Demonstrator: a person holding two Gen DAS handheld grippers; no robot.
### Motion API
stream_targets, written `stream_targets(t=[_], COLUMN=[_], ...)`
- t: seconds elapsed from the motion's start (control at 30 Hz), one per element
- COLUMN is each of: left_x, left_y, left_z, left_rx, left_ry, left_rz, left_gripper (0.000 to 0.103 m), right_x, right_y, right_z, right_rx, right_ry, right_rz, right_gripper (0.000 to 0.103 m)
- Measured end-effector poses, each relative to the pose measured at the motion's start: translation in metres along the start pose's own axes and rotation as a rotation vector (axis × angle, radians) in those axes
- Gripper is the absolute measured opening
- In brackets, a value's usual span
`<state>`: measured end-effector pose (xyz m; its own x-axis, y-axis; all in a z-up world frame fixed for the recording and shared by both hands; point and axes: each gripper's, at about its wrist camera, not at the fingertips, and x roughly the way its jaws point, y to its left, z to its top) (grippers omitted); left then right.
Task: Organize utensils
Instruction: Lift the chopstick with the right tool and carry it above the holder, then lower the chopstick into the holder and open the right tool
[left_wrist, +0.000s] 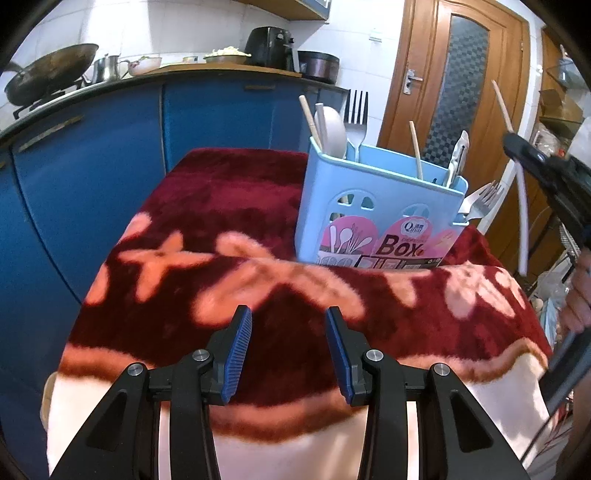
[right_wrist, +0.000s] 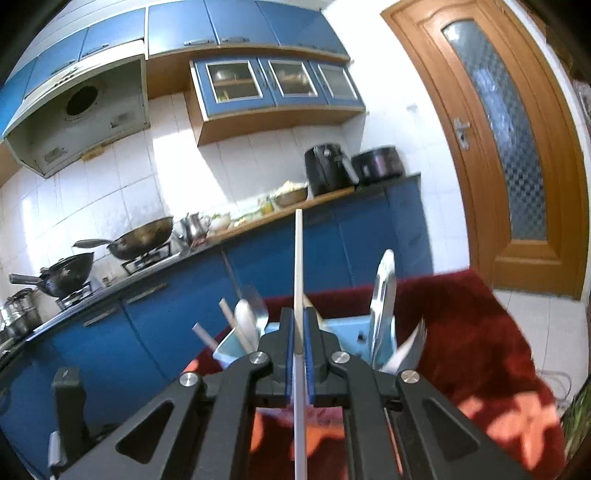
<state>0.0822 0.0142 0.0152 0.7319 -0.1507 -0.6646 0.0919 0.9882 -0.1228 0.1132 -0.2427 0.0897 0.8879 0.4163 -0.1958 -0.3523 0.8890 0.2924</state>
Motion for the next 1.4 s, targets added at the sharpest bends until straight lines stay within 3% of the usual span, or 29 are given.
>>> stream_targets(t=[0.23,0.43,0.73,0.87,0.9,1.1,1.4], left_x=[0.007,0.014,0.015,0.014,0.012,-0.002,-0.035], left_y=[0.000,0.001,0.002,0.001,0.001,-0.001,-0.004], left_z=[0.009,0.011,0.013,0.012,0.011,0.010,0.005], left_rx=[-0.006,-0.015,-0.014,-0.021,-0.020,-0.022,-0.015], left_ry=[-0.010,-0.003,-0.016,-0.016,-0.017,-0.044,-0.111], left_rz=[-0.016,-0.028,-0.037,-0.039,-0.039,-0.037,-0.025], left_gripper=[0.042,0.042,0.042,0.042,0.042,0.042,0.042], right_x=[0.039,0.070,0.080,0.069,0.066,0.029,-0.023], right_y=[-0.007,-0.026,-0.025,-0.018,-0.017,0.001,0.024], right_z=[0.010,0.017,0.002,-0.001,-0.001,0.005,-0.004], right_rx=[-0.090,-0.059,-0.085,-0.092,-0.089,-0.097,-0.056], right_ry=[-0.067,-0.108,-0.035,-0.022,-0.024,-0.032,0.054], right_rz=[-0.095,-0.142,-0.139,-0.119,-0.113,-0.103,-0.099], right_gripper=[0.007,0.007,0.008,0.037,0.039,0.039,0.045])
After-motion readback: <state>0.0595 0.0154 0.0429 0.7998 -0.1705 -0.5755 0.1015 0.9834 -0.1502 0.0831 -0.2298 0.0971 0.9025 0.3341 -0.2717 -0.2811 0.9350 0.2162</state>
